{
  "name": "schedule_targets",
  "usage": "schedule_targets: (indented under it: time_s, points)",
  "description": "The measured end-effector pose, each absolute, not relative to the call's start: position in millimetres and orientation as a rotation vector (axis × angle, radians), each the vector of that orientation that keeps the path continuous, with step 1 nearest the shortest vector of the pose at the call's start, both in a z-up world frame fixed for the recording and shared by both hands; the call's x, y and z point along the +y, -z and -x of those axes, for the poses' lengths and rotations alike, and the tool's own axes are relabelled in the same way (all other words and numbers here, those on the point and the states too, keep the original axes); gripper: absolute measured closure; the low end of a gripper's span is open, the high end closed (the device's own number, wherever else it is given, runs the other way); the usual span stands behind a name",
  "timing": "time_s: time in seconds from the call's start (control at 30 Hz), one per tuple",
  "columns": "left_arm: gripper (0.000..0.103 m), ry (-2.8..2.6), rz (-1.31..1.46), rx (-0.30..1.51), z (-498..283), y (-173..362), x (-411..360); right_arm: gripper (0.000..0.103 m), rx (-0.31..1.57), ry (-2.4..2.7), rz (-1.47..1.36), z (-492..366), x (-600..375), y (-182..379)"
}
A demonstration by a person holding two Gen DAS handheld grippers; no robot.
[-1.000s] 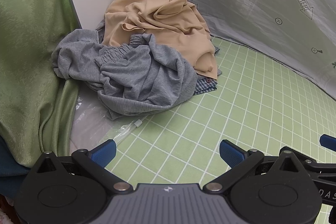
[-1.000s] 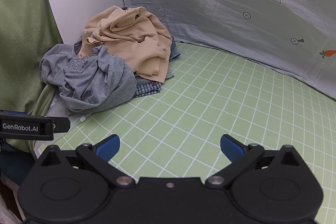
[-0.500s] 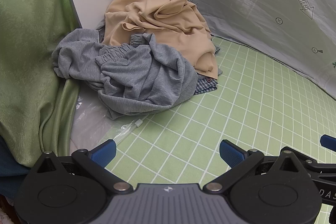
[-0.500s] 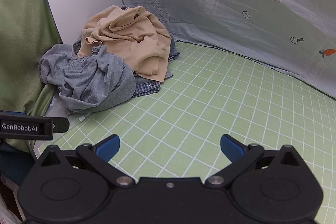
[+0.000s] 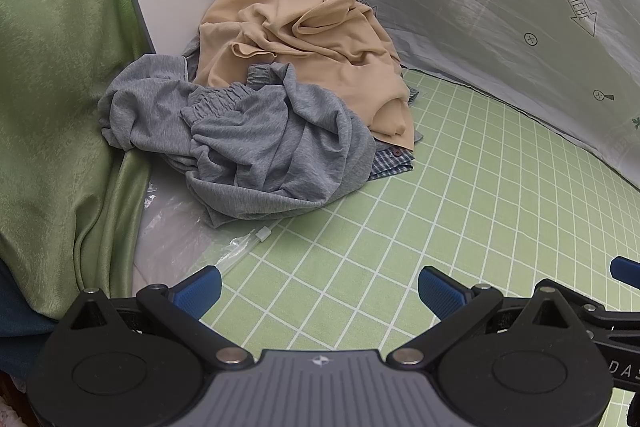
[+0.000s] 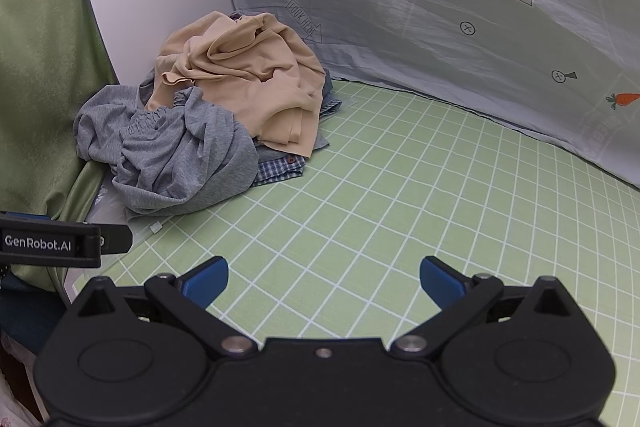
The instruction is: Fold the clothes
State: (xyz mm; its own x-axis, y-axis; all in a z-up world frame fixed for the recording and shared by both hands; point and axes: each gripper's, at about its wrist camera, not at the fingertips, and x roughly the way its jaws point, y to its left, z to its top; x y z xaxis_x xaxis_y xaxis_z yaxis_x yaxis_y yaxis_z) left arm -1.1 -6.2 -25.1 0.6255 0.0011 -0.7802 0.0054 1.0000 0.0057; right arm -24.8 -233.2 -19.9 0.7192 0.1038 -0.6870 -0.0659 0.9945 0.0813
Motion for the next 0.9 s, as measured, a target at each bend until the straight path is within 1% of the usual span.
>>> schedule_targets:
  time_s: [0.6,0.9]
  points:
    - [0.000,-0.004,0.006,0.915,-5,30,-4,0.000,0.782,-0.090,-0.053,19,-233,24]
    - [0.000,-0.034,0.046,0.930,-18,33,11,0.000,0.802,-0.088,-0.040,2,-227,27]
